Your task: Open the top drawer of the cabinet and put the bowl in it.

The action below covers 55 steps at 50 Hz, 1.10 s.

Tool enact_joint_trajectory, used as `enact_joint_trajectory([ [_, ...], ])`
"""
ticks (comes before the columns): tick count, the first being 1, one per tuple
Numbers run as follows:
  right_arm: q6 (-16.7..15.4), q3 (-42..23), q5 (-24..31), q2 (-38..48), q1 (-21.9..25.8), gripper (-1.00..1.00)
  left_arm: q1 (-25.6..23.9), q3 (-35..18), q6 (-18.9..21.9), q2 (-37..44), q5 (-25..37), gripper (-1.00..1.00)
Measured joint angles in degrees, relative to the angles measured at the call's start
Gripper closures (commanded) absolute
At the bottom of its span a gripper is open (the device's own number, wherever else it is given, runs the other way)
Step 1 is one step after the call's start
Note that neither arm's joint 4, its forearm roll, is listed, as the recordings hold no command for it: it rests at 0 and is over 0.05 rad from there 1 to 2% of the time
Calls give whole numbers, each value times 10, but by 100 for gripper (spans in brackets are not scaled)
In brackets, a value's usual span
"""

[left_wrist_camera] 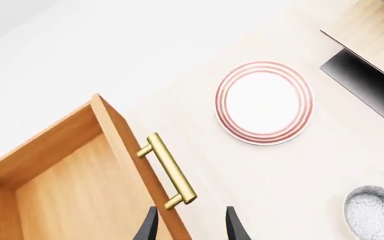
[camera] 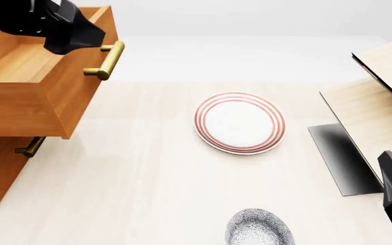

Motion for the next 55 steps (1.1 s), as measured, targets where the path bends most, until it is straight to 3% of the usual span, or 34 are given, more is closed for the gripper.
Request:
enact_joint_trajectory([
  [38, 0, 0, 0, 0, 0, -100, -104, 53, 1, -10, -50, -100],
  [55, 0, 0, 0, 0, 0, -100, -136, 106, -11, -22, -88, -100],
])
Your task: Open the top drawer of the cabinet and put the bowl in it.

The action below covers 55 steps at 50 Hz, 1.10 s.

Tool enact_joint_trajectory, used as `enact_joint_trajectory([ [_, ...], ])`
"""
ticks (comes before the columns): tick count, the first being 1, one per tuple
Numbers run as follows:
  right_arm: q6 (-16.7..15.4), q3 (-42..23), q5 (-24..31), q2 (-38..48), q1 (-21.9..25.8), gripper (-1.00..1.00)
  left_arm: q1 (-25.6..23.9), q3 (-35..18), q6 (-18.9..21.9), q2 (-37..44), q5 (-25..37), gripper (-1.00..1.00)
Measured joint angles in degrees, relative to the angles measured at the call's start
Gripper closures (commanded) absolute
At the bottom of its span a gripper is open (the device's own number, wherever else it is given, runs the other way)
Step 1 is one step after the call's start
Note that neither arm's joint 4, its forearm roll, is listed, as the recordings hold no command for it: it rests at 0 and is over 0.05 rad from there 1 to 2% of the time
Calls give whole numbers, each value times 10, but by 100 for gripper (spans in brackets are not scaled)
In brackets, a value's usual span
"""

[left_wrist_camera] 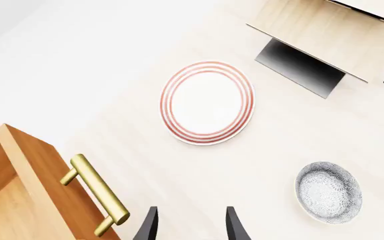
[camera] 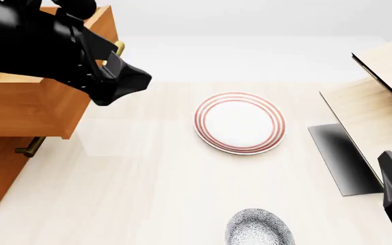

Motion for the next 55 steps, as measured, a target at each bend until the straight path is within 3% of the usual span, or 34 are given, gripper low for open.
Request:
enact_joint_trajectory([
  [32, 0, 0, 0, 0, 0, -100, -75, 67, -51, 78, -122, -100],
  [55, 0, 0, 0, 0, 0, -100, -122, 63, -135, 154, -151, -100],
])
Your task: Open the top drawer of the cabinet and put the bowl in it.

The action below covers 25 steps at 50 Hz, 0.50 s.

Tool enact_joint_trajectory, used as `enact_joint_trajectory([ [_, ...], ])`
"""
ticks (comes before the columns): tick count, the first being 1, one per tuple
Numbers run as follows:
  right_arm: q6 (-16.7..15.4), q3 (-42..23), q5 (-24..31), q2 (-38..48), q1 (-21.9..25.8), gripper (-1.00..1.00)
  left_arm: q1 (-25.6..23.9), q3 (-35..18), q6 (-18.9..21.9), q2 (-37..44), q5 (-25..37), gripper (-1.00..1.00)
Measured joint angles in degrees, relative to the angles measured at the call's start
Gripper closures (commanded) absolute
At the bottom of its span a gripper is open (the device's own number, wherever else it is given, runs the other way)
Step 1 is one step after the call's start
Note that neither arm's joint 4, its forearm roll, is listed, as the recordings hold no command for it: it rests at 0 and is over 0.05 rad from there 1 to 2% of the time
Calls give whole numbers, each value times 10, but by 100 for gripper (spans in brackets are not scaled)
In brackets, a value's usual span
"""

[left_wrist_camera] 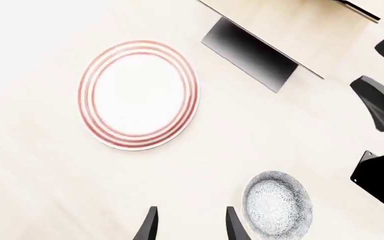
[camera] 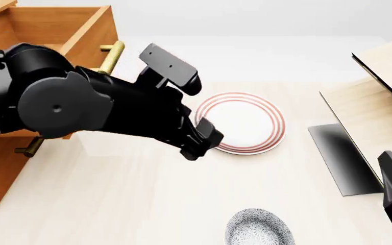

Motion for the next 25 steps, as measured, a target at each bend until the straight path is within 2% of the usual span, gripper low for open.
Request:
enact_joint_trajectory([
  [12, 0, 0, 0, 0, 0, -100, -29, -16, -37, 51, -4, -100],
  [25, 0, 0, 0, 0, 0, -100, -42, -22, -57, 82, -8, -100],
])
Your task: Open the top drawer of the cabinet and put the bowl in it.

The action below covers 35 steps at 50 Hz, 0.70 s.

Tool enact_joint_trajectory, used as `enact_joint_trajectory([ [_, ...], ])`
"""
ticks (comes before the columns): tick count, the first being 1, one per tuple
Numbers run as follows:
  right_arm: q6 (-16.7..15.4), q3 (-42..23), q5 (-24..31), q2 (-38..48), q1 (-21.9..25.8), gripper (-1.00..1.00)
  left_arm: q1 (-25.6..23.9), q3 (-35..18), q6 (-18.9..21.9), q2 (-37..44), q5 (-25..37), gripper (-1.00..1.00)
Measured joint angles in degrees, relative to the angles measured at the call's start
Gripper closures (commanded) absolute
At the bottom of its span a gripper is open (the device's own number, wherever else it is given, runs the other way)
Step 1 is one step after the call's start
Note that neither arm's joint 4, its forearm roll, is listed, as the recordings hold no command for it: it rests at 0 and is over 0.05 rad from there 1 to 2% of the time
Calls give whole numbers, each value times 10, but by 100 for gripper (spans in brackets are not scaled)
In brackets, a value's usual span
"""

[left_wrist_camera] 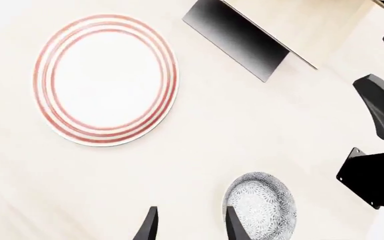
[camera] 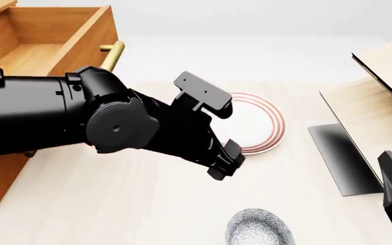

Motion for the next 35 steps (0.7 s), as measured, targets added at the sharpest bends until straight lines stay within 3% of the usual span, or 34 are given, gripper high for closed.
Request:
enact_joint_trajectory([
  [35, 0, 0, 0, 0, 0, -100, -28, 3, -40, 66, -40, -100],
])
